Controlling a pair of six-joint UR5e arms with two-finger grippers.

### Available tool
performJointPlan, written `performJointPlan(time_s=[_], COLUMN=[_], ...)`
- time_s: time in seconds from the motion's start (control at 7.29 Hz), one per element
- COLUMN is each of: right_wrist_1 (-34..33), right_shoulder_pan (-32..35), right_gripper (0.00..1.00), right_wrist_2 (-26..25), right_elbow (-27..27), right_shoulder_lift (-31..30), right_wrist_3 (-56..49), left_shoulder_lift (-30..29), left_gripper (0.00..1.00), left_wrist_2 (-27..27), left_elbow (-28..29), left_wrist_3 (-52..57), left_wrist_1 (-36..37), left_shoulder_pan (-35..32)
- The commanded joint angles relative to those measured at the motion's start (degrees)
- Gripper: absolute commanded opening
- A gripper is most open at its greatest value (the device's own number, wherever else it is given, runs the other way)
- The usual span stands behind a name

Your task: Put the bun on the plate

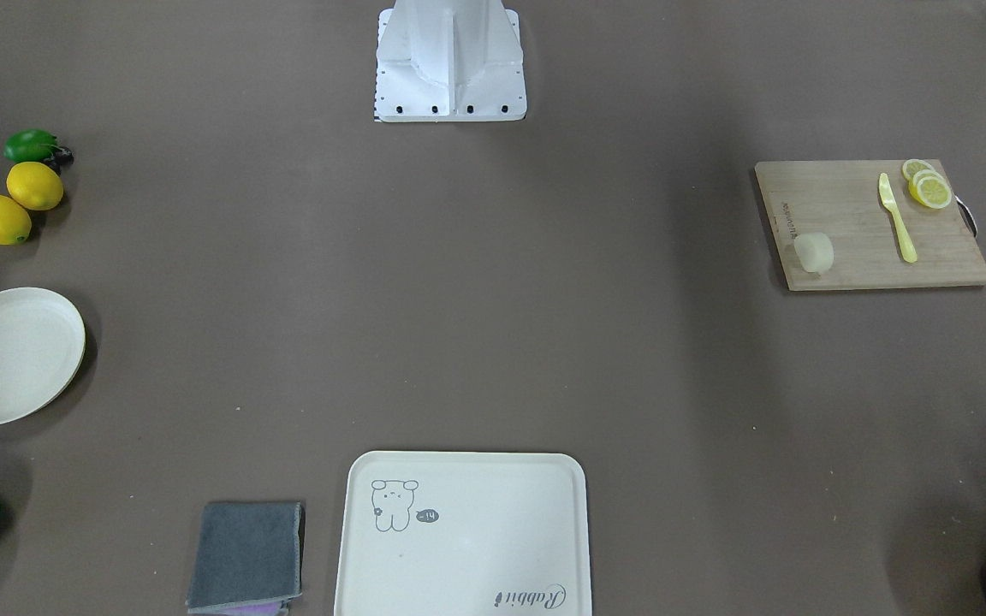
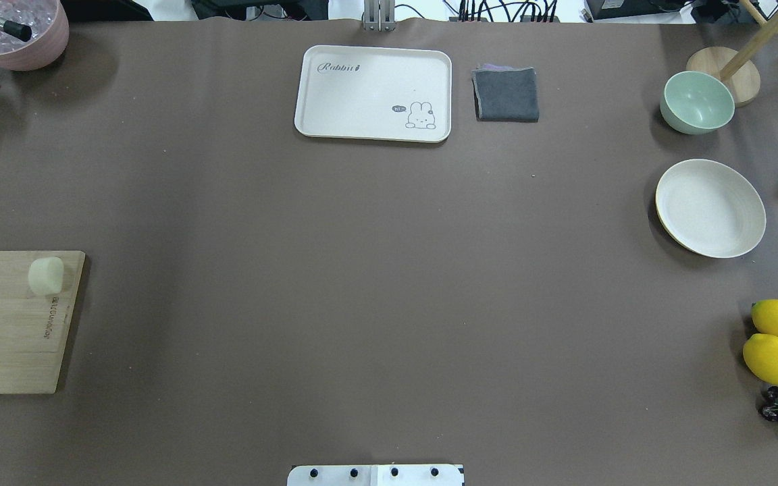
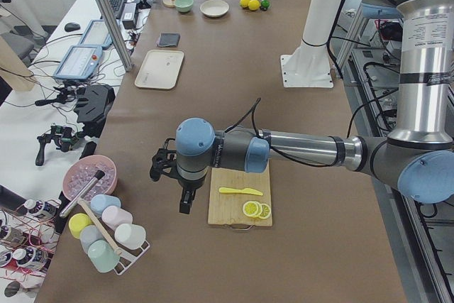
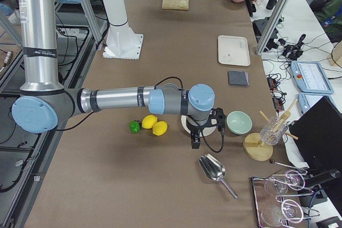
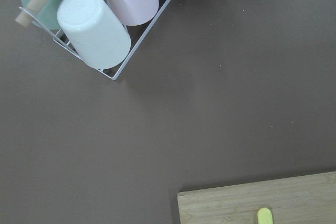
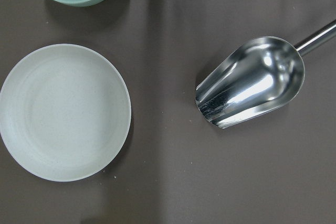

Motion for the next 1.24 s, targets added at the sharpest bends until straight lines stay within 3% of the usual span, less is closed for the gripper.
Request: performJointPlan(time_s=[0.0, 1.1], right_wrist_1=[0.0, 0.0], right_shoulder_pan=[-0.01, -0.01], right_gripper=[1.0, 1.0], right_wrist_2=[-0.08, 0.19], right_elbow=[0.0, 0.17], right_shoulder_lift=[0.29, 0.29], right_wrist_3=[-0.01, 0.08], left_shoulder_lift=[0.26, 0.18], left_gripper=[0.98, 0.98], left_wrist_2=[0.41, 0.15], left_elbow=[-0.45, -0.37], left_wrist_3=[0.16, -0.54], left_wrist_1=[-0.04, 0.05], left_shoulder_pan=[-0.07, 0.02])
